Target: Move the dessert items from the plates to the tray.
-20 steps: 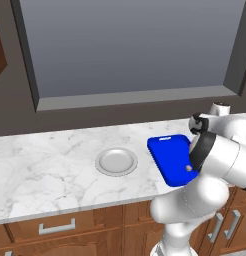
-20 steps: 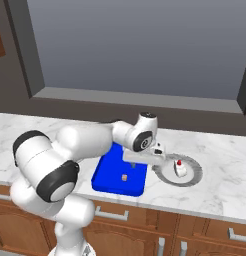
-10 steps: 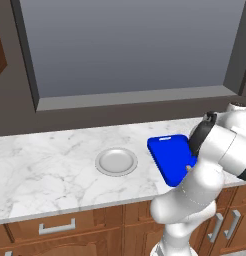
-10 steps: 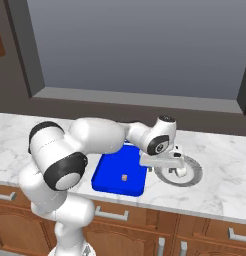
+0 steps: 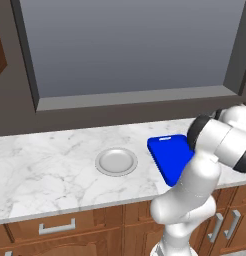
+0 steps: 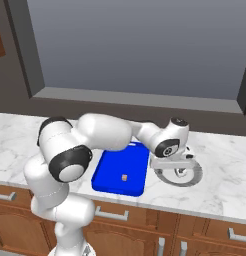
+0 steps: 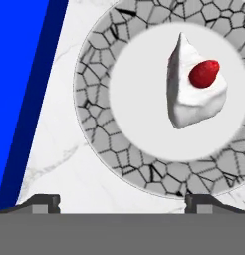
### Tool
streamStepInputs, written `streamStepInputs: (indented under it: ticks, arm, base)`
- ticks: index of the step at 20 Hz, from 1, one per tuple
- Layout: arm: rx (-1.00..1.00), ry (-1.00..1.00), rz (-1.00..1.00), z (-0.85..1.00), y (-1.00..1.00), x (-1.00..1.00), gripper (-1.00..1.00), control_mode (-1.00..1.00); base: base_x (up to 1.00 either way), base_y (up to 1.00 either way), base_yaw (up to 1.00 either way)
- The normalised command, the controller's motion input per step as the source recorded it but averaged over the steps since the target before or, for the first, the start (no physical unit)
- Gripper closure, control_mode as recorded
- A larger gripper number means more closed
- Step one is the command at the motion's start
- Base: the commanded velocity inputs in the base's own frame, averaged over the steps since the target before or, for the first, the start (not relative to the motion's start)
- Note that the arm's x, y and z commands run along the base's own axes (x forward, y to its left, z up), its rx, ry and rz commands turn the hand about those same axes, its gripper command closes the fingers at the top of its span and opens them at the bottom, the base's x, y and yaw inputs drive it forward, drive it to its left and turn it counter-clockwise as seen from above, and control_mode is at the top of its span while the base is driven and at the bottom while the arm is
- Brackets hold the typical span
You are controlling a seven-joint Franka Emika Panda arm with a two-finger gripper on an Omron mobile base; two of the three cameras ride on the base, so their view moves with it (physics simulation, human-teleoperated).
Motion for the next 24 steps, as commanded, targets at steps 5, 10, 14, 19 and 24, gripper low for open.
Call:
streamStepInputs:
  ticks: [5, 10, 14, 19, 24]
  arm:
    - [0.0, -0.05, 0.13, 0.0, -0.27, 0.06, -1.0, -1.0]
    - [0.0, -0.02, 0.1, 0.0, -0.2, 0.09, -1.0, -1.0]
    - [0.0, 0.0, 0.06, 0.0, -0.05, 0.16, -1.0, -1.0]
    - [0.0, 0.0, 0.01, 0.0, 0.06, 0.22, -1.0, -1.0]
    - [0.0, 0.0, 0.0, 0.0, 0.05, 0.18, -1.0, -1.0]
  base:
    - [0.0, 0.0, 0.0]
    - [0.0, 0.0, 0.0]
    - [0.0, 0.0, 0.0]
    - [0.0, 0.0, 0.0]
    - [0.0, 0.0, 0.0]
